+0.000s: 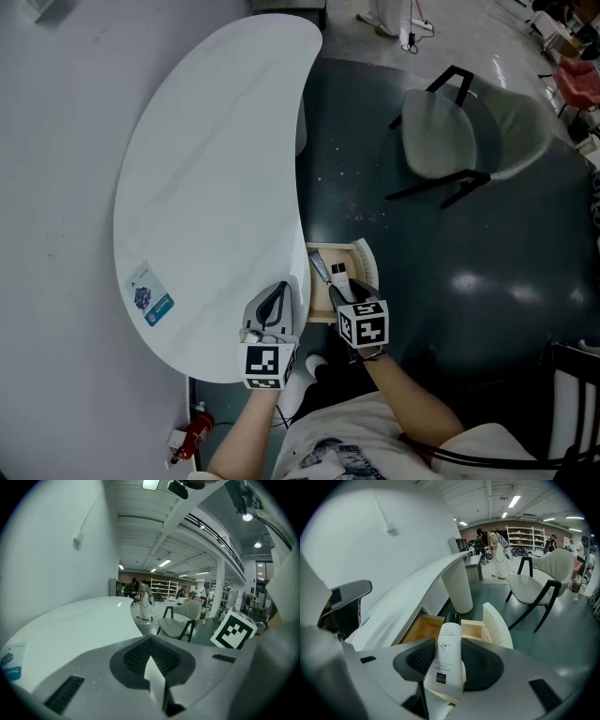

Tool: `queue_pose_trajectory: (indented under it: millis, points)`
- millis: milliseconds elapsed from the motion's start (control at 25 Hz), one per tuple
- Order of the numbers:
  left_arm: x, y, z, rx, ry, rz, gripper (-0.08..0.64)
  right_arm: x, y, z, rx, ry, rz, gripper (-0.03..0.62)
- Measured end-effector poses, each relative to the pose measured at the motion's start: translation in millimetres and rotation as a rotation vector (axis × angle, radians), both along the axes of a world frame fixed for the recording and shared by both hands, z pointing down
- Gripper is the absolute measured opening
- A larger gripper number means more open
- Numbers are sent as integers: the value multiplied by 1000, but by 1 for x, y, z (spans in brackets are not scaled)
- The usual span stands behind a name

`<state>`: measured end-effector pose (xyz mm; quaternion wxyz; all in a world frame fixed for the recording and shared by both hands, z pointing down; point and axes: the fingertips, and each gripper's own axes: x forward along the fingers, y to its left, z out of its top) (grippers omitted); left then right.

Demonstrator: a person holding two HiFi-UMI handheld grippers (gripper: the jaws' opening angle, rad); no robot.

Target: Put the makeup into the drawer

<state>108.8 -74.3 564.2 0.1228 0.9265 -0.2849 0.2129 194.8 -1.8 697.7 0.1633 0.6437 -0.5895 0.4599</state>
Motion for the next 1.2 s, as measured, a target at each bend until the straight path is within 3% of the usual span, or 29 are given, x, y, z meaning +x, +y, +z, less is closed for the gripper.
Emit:
queue_pose_trajectory:
  millis: [1200]
  points:
    - [12,-39,43,-58,-44,-20,35,-4,-43,79,-96,-49,9,186]
